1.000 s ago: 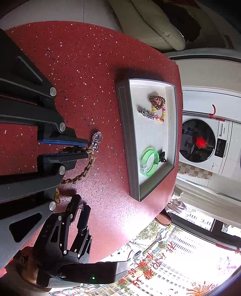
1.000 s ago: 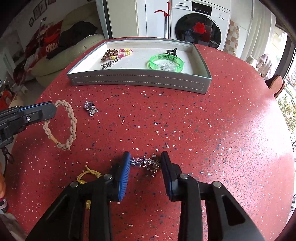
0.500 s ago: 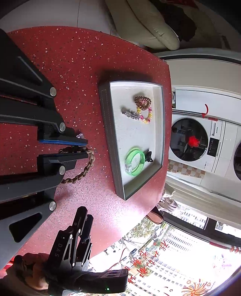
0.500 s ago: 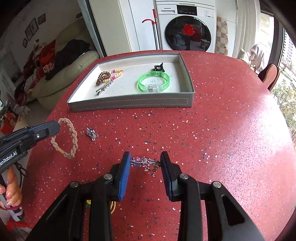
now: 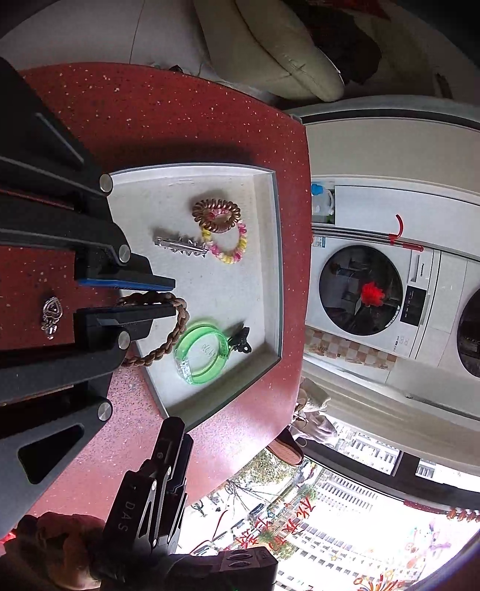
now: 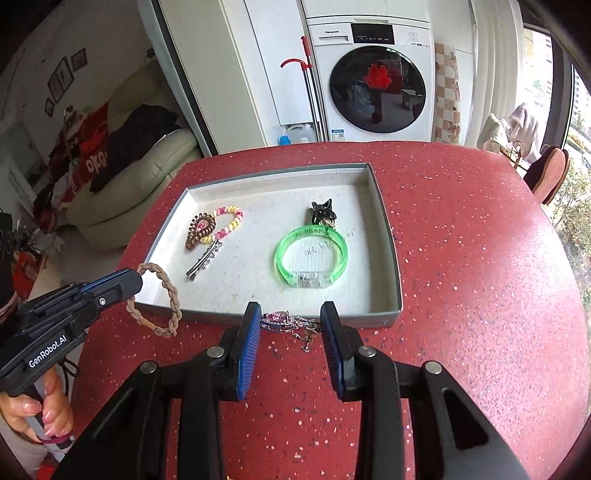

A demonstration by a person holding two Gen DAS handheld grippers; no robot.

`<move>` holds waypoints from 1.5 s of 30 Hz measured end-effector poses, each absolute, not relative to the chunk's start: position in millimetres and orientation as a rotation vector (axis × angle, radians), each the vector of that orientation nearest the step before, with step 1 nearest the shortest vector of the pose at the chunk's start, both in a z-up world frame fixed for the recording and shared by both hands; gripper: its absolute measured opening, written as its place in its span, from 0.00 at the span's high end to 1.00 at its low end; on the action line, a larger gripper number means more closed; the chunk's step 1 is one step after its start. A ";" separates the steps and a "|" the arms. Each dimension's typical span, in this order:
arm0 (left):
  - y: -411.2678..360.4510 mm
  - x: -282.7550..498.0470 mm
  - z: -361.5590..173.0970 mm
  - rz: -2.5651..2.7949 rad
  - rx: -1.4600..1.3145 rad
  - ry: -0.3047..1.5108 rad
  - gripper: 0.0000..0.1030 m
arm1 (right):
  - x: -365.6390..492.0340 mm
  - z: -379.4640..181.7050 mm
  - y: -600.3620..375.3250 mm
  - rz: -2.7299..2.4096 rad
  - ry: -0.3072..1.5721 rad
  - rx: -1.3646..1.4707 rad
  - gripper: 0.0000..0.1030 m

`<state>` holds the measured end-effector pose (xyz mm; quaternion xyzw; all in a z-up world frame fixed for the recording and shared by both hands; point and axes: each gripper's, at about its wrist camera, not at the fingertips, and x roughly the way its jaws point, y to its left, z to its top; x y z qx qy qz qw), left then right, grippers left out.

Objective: Organize jewelry
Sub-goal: 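Carry the braided bracelet and silver charm into the tray and open both tools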

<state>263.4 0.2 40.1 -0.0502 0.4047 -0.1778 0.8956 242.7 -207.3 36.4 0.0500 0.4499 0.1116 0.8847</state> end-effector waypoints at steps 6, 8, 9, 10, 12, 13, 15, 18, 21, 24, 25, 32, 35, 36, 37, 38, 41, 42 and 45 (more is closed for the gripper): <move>-13.4 309.1 28.3 -0.351 -0.093 0.866 0.76 | 289.7 24.9 -208.6 0.209 0.954 0.129 0.65; -19.9 323.4 22.1 -0.340 -0.077 0.880 0.76 | 303.1 20.3 -210.7 0.198 0.961 0.146 0.65; -22.5 330.5 19.1 -0.333 -0.072 0.888 0.76 | 309.8 18.0 -212.1 0.191 0.964 0.153 0.65; -24.9 337.1 16.0 -0.329 -0.070 0.896 0.76 | 316.1 15.8 -213.6 0.182 0.966 0.158 0.65; -29.0 348.5 10.0 -0.315 -0.061 0.911 0.76 | 327.7 11.2 -216.7 0.167 0.970 0.174 0.65; -31.0 353.6 6.6 -0.309 -0.055 0.919 0.76 | 332.8 8.8 -218.3 0.162 0.972 0.185 0.65; -34.8 361.5 0.3 -0.293 -0.039 0.936 0.76 | 343.1 4.2 -220.7 0.152 0.977 0.202 0.65; -38.7 368.8 -9.6 -0.268 -0.007 0.956 0.76 | 355.1 -2.4 -221.8 0.141 0.980 0.212 0.65; -41.4 371.2 -18.1 -0.255 0.017 0.972 0.76 | 362.8 -9.5 -221.1 0.134 0.989 0.210 0.65; -45.5 370.5 -24.5 -0.247 0.044 0.977 0.76 | 366.3 -16.9 -221.5 0.131 1.000 0.215 0.65; -46.2 369.3 -25.7 -0.246 0.056 0.978 0.76 | 366.5 -18.9 -221.7 0.130 1.003 0.217 0.65; -52.0 368.6 -32.6 -0.230 0.099 0.989 0.75 | 364.9 -21.1 -222.1 0.136 1.006 0.231 0.63; -50.4 367.9 -30.8 -0.218 0.091 0.983 0.75 | 363.1 -18.4 -225.9 0.153 0.996 0.265 0.44; -49.7 367.5 -30.0 -0.216 0.088 0.985 0.75 | 361.5 -16.7 -227.8 0.161 0.989 0.283 0.37; -49.2 367.1 -29.3 -0.213 0.088 0.985 0.75 | 359.3 -14.5 -229.6 0.169 0.981 0.302 0.36; -48.7 366.5 -28.5 -0.210 0.090 0.983 0.75 | 357.2 -12.1 -231.3 0.177 0.975 0.320 0.36; -48.8 365.4 -26.5 -0.205 0.093 0.973 0.75 | 348.8 -3.8 -233.6 0.191 0.953 0.343 0.36; -48.6 365.3 -26.1 -0.207 0.089 0.973 0.75 | 345.6 -1.1 -233.8 0.193 0.948 0.342 0.36; -47.7 366.2 -26.3 -0.208 0.078 0.979 0.75 | 335.7 5.1 -235.4 0.199 0.935 0.347 0.36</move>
